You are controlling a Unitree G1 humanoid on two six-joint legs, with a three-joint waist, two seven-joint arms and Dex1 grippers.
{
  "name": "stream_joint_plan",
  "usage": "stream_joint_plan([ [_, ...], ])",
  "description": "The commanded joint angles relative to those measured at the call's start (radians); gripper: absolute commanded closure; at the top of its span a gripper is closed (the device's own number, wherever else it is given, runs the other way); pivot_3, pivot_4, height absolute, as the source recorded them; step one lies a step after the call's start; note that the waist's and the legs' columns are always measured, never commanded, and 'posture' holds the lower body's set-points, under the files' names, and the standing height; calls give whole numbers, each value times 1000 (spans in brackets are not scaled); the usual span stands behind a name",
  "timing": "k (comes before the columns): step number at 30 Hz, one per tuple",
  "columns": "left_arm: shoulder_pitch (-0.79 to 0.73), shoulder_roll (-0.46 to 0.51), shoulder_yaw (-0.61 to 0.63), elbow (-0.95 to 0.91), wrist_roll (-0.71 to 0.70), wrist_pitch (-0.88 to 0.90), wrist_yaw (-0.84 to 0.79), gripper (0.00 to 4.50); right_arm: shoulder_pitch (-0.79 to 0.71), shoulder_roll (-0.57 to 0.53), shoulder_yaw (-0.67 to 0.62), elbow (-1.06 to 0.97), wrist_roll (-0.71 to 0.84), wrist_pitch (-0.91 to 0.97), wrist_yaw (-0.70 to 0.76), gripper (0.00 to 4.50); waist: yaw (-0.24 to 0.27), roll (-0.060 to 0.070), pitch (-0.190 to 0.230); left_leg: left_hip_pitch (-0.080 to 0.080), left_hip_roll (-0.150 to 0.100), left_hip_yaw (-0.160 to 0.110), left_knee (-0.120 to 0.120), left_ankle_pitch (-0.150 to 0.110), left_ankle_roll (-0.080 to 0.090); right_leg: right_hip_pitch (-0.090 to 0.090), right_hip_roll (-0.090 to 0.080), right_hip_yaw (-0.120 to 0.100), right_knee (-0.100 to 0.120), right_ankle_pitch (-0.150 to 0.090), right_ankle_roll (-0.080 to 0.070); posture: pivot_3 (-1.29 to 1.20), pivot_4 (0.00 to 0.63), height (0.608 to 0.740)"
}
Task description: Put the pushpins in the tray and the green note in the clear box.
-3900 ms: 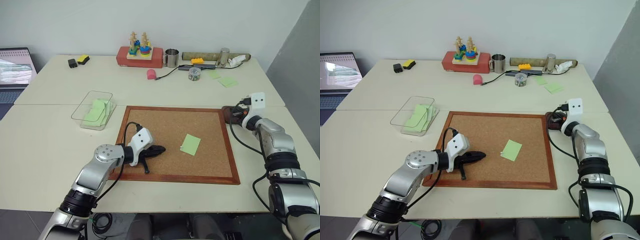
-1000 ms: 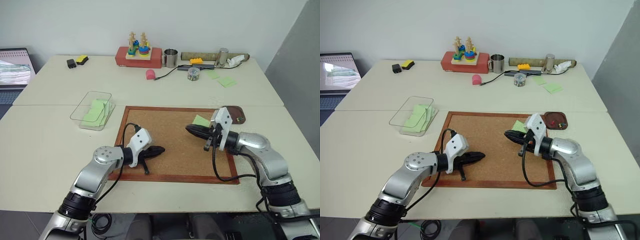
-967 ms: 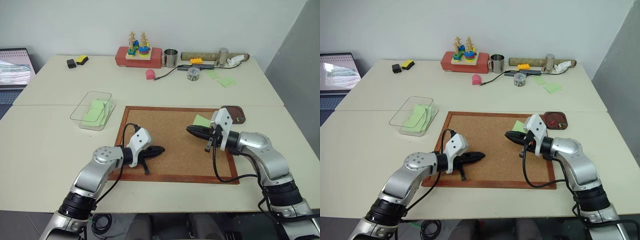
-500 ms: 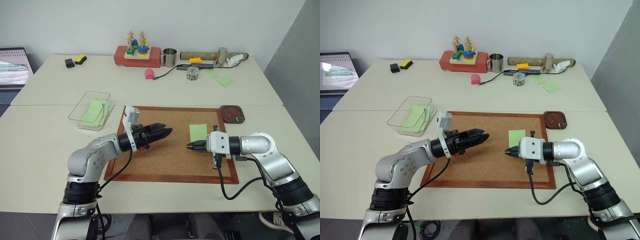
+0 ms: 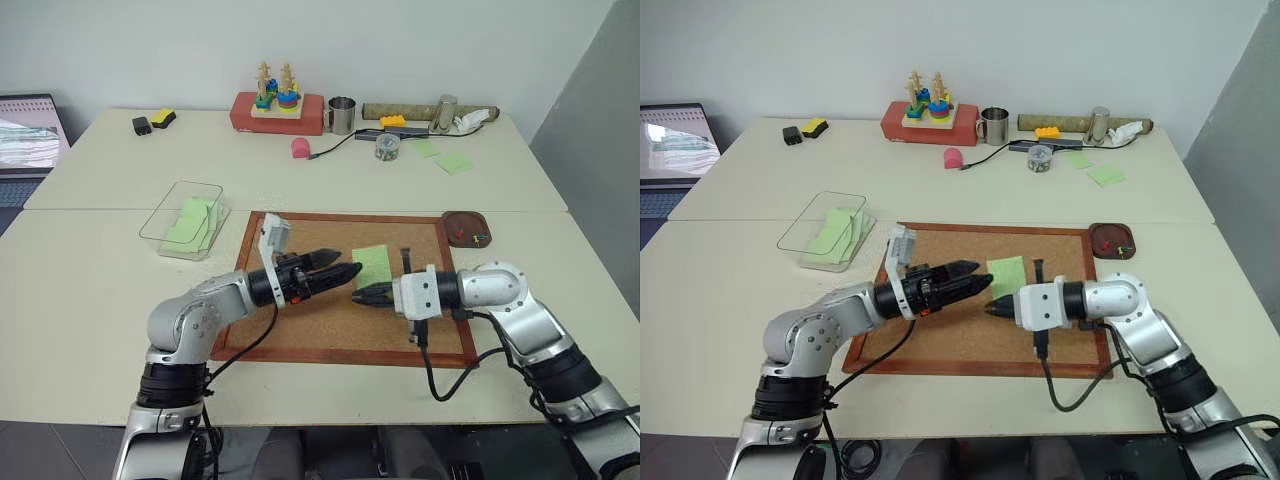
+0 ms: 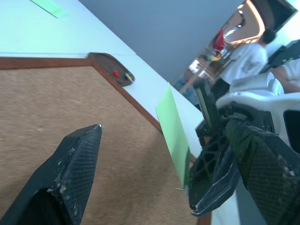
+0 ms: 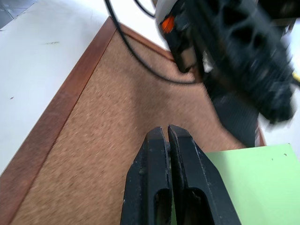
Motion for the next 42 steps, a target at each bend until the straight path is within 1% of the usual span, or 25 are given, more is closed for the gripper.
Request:
stream_joint_plan([
  [1,-18,-16,-7,-42,-13,-25,3,60,-21,12,0,-30,-2,-27,-6,4500,1,0,0,0,0,0,0,0,0,0,0,0,0,0,-1,0,150,740],
  [3,-21,-30,-6,-33,-4,-45,12,60,-25,17,0,-31,-4,-30,-6,4500,1,0,0,0,0,0,0,0,0,0,0,0,0,1,-1,0,150,740],
  [5,-29,-53,-6,-16,12,-73,36,405,-27,22,2,-30,-7,-32,-8,4500,3,0,0,0,0,0,0,0,0,0,0,0,0,1,-1,0,150,740],
  [6,-32,-62,-5,-13,12,-77,44,492,-27,24,4,-31,-7,-33,-8,4500,3,0,0,0,0,0,0,0,0,0,0,0,0,1,-1,0,150,740],
  [13,-32,-63,-15,-26,-3,-70,32,2016,-39,34,6,-20,-7,-39,-12,4500,2,0,0,0,0,0,0,0,0,0,0,0,0,1,-2,0,150,740],
  [20,-27,-54,-26,-42,-10,-59,25,3265,-50,40,4,-10,-9,-42,-18,4500,3,0,0,0,0,0,0,0,0,0,0,0,0,1,-2,0,150,740],
  [23,-26,-49,-33,-45,-6,-60,23,3730,-49,40,3,-11,-10,-43,-20,4500,3,0,0,0,0,0,0,0,0,0,0,0,0,1,-2,0,150,740],
  [24,-26,-46,-35,-46,-6,-61,22,3981,-49,40,2,-11,-10,-43,-20,4500,3,0,0,0,0,0,0,0,0,0,0,0,0,1,-2,0,150,740],
  [27,-25,-41,-39,-46,-5,-63,17,4451,-47,39,1,-11,-12,-44,-23,4500,3,0,0,0,0,0,0,0,0,0,0,0,0,1,-2,0,150,740],
  [33,-23,-4,-68,-14,65,-116,7,4451,-51,34,-14,-6,-12,-42,-34,4500,2,0,0,0,0,0,0,0,0,0,0,0,0,1,-2,0,150,740],
  [36,-36,-1,-68,27,123,-158,48,4451,-53,29,-27,-17,-2,-30,-39,4500,3,0,0,0,0,0,0,0,0,0,0,0,0,1,-2,0,150,740],
  [39,-42,8,-69,54,176,-205,60,4451,-52,27,-46,-43,17,0,-51,4500,3,0,0,0,0,0,0,0,0,0,0,0,0,1,-2,0,150,740],
  [42,-50,19,-55,84,215,-251,66,4451,-47,24,-92,-76,60,61,-70,4500,3,0,0,0,0,0,0,0,0,0,0,0,0,1,-2,0,150,740],
])
